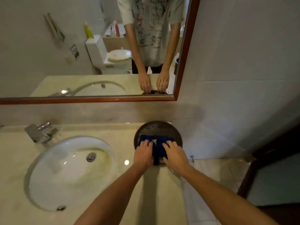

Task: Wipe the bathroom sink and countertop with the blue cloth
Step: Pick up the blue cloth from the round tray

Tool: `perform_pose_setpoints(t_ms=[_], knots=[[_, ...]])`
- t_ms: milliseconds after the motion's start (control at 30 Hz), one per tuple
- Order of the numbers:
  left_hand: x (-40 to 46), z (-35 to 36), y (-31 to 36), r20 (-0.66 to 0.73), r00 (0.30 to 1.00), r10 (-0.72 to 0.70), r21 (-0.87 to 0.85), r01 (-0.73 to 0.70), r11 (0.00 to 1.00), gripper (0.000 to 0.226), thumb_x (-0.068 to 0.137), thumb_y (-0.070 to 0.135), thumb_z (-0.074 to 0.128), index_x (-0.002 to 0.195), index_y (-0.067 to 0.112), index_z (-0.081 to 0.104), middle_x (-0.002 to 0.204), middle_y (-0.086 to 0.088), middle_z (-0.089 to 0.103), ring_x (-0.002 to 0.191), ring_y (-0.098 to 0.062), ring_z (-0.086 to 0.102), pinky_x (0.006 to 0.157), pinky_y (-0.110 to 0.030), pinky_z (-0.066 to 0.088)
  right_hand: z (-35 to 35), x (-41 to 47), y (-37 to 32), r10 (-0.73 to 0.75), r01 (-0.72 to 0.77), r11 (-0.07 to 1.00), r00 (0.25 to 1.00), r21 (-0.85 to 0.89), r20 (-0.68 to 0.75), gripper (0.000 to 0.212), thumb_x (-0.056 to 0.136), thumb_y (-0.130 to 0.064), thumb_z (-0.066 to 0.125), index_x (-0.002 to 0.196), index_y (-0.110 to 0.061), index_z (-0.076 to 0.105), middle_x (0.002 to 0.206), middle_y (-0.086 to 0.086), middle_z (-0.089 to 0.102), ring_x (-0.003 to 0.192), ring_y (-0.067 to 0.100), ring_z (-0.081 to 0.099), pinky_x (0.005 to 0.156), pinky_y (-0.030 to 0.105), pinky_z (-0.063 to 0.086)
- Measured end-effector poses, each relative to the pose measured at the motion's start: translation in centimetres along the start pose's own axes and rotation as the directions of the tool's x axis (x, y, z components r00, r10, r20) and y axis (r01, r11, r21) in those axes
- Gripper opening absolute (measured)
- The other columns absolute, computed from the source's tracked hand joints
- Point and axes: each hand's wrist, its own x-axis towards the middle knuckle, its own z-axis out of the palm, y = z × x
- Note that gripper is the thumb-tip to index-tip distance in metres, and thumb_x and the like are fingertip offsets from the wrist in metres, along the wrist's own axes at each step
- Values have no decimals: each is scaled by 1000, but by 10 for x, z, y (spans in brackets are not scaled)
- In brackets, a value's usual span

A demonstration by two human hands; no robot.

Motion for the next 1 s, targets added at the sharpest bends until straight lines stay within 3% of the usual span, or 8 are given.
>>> perform_pose_setpoints(t_ms=[167,267,433,567,667,800,900,1000], knots=[[39,14,-19,96,994,-46,139,32,990,91,84,30,77,156,11,24,160,-10,29,146,-29,31,118,-40,34,30,59,17,-195,198,980,976,-31,97,104,86,-57,69,163,-19,10,169,5,14,154,30,15,123,46,20],[51,20,-34,162,986,29,213,-64,975,87,88,32,75,158,15,26,160,-8,28,144,-28,32,113,-40,40,51,76,25,-250,264,959,959,-104,132,99,91,-60,62,163,-19,8,168,6,17,153,31,19,123,48,20],[65,19,-51,164,973,164,330,-210,920,64,101,34,58,157,16,33,155,-6,36,140,-25,38,109,-37,44,81,85,33,-353,319,892,934,-319,-52,67,89,-37,73,146,-11,50,138,15,59,121,36,60,94,49,53],[71,20,-42,39,986,162,328,-166,930,44,98,27,59,139,13,52,140,-7,53,127,-24,51,96,-35,51,73,95,22,-332,272,916,927,-295,-176,41,91,-20,70,130,-12,60,111,8,65,92,28,68,69,39,57],[74,-4,-36,-41,989,144,227,-131,965,31,91,31,62,119,17,61,120,-5,66,110,-24,61,84,-35,52,42,99,26,-269,262,963,951,-70,-151,40,89,-27,71,126,-16,60,107,4,65,84,28,68,61,38,50],[61,-54,-44,92,986,138,-80,-131,988,21,82,39,67,89,19,63,82,-4,68,76,-23,63,63,-30,45,-15,83,33,-240,110,844,953,525,185,27,90,-30,72,113,-20,65,100,1,70,85,20,68,69,31,51],[41,-87,-47,285,940,190,-237,-122,964,13,80,36,68,83,23,69,76,-4,69,69,-20,63,58,-28,45,-51,57,11,-301,26,819,870,574,390,47,78,-44,83,116,-28,62,104,-6,69,89,13,68,72,24,53],[16,-110,-52,337,906,255,-338,-136,931,10,78,34,66,80,26,72,77,-1,71,70,-17,65,59,-27,48,-62,28,-28,-274,15,806,896,592,349,55,68,-61,85,106,-28,63,98,-8,71,84,11,69,78,36,60]])
